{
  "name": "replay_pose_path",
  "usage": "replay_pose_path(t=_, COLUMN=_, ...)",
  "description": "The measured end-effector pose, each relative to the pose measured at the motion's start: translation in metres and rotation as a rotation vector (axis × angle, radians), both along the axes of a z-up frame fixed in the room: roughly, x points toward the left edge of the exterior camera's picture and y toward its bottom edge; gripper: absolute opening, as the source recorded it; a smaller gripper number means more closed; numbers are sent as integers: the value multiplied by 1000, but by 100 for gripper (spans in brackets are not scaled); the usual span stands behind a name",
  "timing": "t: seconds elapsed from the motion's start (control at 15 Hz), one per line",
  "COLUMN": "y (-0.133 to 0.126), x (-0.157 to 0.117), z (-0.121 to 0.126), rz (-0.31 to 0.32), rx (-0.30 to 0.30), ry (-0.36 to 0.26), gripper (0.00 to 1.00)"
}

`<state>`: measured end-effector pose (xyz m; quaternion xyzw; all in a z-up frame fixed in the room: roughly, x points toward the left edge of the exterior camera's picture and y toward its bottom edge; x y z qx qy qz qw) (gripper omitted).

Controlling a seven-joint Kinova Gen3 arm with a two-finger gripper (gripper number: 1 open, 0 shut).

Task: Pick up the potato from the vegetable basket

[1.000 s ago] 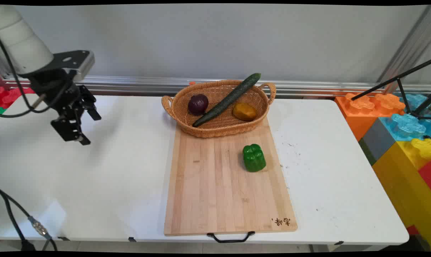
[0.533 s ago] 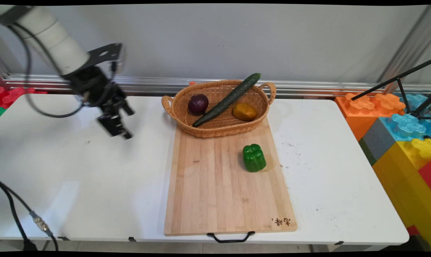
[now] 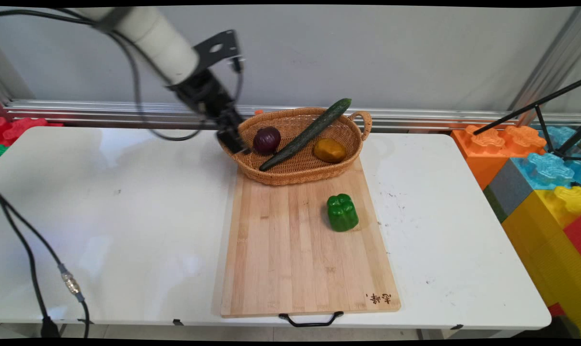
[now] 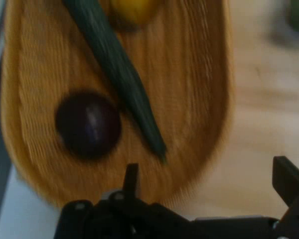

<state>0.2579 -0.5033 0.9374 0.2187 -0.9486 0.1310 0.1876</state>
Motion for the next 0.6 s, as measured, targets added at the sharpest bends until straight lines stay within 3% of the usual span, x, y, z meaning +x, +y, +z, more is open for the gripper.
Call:
replay_pose_path(t=0.27, y=-30, x=-53, z=-12, rz=-47, rx=-84, ry=5, gripper=100)
replay_pose_path(t=0.6, y=-61, x=-100, z=-30, rz=-116, rx=-156, ry=-33, gripper=100)
